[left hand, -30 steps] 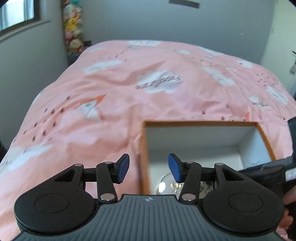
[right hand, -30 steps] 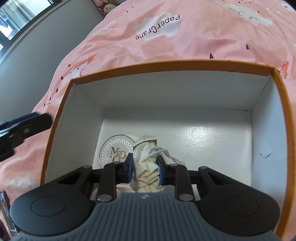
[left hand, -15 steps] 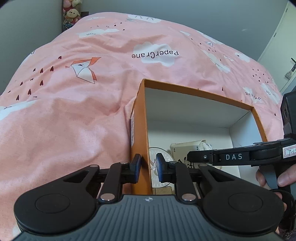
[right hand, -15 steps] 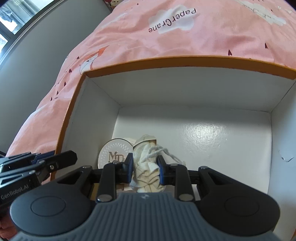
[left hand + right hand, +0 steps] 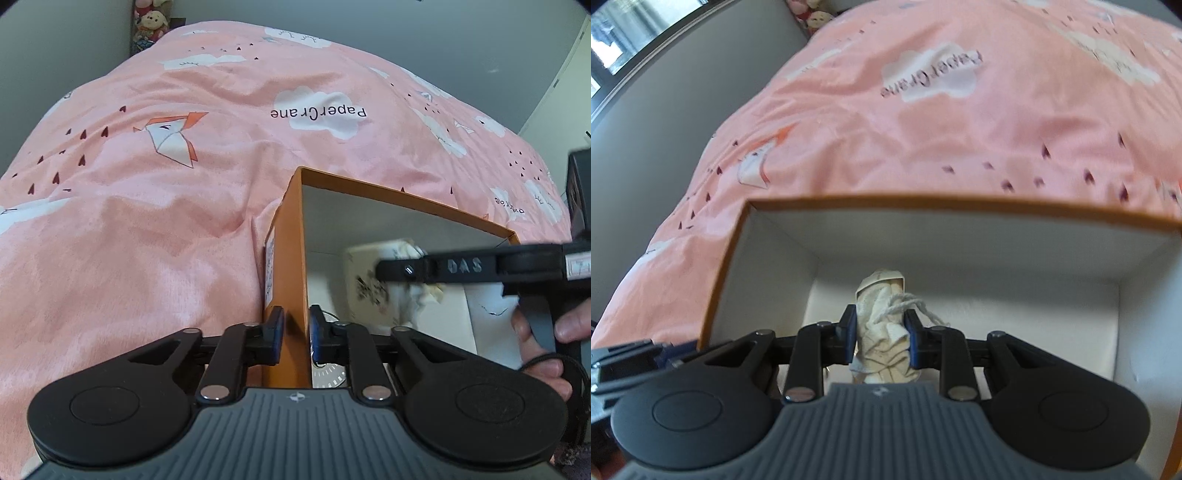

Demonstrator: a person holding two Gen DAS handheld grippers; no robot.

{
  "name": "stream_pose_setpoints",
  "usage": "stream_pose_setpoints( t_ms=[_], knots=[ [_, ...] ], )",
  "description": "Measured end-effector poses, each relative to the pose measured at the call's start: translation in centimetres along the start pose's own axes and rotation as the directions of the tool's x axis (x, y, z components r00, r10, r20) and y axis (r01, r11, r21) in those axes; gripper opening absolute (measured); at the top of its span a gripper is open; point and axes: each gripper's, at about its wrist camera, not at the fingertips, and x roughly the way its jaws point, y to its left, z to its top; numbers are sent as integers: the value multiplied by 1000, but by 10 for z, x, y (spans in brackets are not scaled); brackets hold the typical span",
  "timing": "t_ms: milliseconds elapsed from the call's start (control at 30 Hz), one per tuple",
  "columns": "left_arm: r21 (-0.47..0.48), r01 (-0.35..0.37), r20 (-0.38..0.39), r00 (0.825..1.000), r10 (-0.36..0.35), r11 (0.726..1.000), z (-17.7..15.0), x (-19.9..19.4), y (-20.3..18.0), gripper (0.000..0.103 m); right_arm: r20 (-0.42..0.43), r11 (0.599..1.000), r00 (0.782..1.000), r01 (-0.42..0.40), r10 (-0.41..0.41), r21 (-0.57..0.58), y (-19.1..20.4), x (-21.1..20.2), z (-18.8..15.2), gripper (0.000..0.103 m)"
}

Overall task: Organize rigid objects
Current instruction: 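Lower the cloth pouch into the box corner and open the right tool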

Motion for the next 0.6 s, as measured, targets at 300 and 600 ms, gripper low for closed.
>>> stream_pose_setpoints(
  t_ms=[300,600],
  knots=[
    [35,0,-14,1000,0,999,3,3,-3,14,-6,973,981,-191,194,132,1,25,19,25],
    [41,1,-20,1000,0,999,3,4,-3,14,-43,941,971,-217,235,259,-18,58,21,28]
  ],
)
